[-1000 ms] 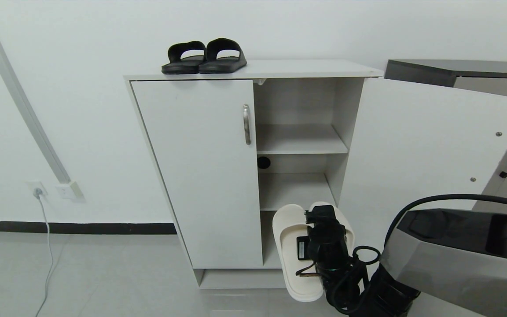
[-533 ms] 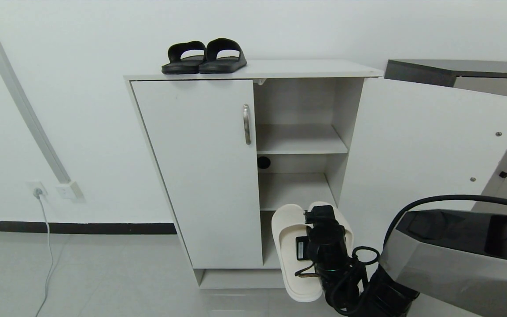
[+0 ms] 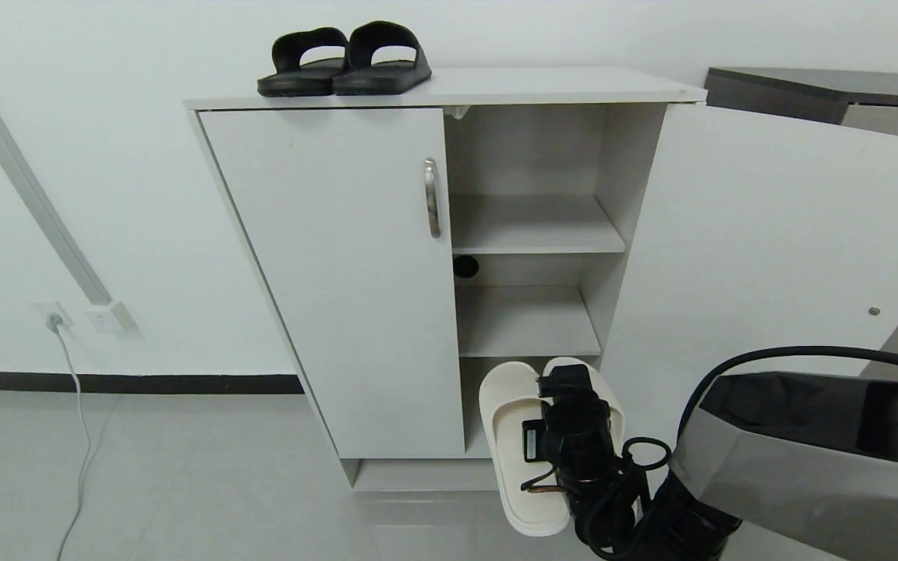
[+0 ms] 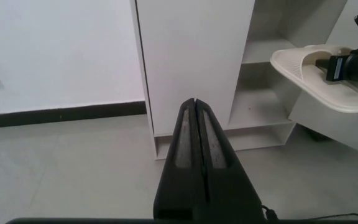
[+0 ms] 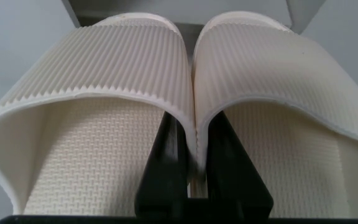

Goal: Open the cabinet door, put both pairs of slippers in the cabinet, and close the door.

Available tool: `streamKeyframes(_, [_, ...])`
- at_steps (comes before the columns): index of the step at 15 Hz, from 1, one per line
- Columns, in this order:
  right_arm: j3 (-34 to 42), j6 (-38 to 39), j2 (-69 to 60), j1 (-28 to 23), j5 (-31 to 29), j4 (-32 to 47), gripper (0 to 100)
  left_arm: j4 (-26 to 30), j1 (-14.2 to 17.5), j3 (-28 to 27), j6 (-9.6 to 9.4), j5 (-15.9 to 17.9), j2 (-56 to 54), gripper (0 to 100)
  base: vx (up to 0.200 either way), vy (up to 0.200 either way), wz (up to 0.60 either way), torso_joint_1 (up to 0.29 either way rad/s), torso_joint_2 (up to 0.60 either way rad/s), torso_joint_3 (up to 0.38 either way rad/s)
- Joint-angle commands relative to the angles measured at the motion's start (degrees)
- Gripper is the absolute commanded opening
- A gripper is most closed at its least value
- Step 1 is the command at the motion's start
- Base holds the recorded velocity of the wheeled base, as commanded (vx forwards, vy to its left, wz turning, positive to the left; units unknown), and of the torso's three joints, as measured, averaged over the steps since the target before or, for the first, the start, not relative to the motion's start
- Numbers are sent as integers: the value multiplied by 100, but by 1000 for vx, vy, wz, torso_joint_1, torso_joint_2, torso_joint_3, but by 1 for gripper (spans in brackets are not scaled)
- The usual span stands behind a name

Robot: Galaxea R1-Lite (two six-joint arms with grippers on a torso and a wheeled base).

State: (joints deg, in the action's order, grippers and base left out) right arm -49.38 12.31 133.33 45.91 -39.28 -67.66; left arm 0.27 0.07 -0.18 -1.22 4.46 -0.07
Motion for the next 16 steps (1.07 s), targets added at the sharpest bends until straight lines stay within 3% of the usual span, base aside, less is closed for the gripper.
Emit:
streamKeyframes(1, [-10, -1, 18, 6, -10, -2, 0, 0, 1, 1, -1, 2, 7, 0, 0, 0, 0, 2, 2, -188])
streamKeyframes(9, [-45, -10, 132, 76, -27, -37, 0, 0, 1, 1, -1, 2, 7, 0, 0, 0, 0, 4, 4, -196])
streamKeyframes(13, [-133, -177, 299, 32, -194, -459, 0, -9, 1, 1, -1, -7, 7, 0, 0, 0, 0, 3, 3, -86])
streamKeyframes(16, [-159, -1310, 747, -126, -440, -2225, 0, -9, 1, 1, 8, -7, 7, 0, 0, 0, 0, 0, 0, 0])
